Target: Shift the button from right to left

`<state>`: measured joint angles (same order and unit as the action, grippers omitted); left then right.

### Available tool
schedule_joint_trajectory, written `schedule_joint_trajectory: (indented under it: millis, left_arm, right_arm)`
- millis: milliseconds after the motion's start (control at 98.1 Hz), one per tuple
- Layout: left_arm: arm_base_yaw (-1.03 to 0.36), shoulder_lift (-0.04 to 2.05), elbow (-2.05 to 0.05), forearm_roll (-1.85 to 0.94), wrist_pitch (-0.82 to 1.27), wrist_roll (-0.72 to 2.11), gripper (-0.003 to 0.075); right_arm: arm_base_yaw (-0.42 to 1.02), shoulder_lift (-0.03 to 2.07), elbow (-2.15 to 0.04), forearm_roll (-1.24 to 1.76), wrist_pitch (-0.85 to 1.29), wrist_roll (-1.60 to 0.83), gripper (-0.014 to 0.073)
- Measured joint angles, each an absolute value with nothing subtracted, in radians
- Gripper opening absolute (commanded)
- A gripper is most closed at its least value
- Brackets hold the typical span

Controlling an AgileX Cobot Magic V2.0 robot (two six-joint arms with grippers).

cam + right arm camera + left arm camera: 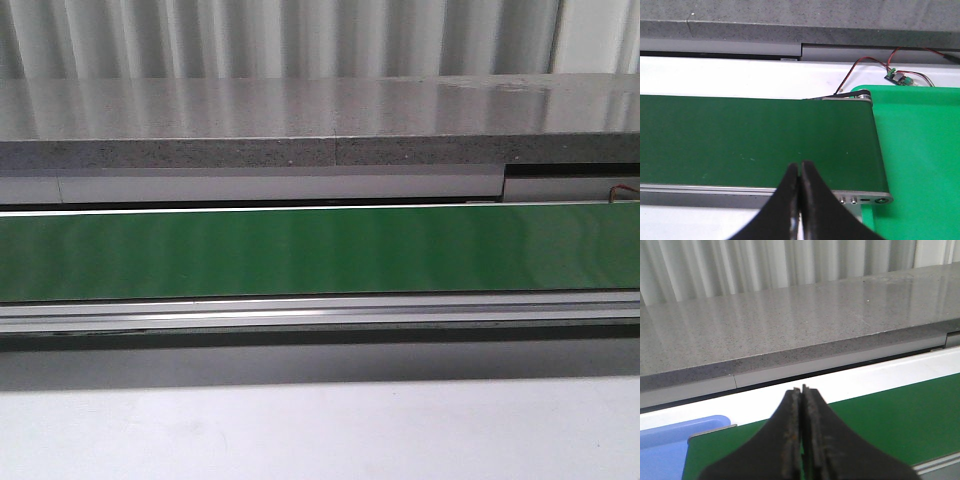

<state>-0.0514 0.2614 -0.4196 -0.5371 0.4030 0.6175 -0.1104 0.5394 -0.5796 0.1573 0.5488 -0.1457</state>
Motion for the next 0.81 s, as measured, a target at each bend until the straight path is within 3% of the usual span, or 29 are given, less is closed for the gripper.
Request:
schedule_joint_trajectory:
  millis: [306,550,805]
  left_arm:
    - [-0.051,0.261,-0.414,-0.539,0.391,0.617,-0.0020]
    - [-0.051,0.259,-0.365,-0.529,0.257,0.558,-0.0020]
    - [-0.051,0.173,-0.295,-0.045,0.246,0.025,-0.0020]
  right_arm:
    - [-0.110,0.539,-0.580,0.157,0.549,-0.146,-0.0067]
    - [-0.110,0.539,-0.580,0.157,0.549,-0.146,-0.0067]
    - [-0.110,0.539,-0.580,0.157,0.549,-0.146,-0.0067]
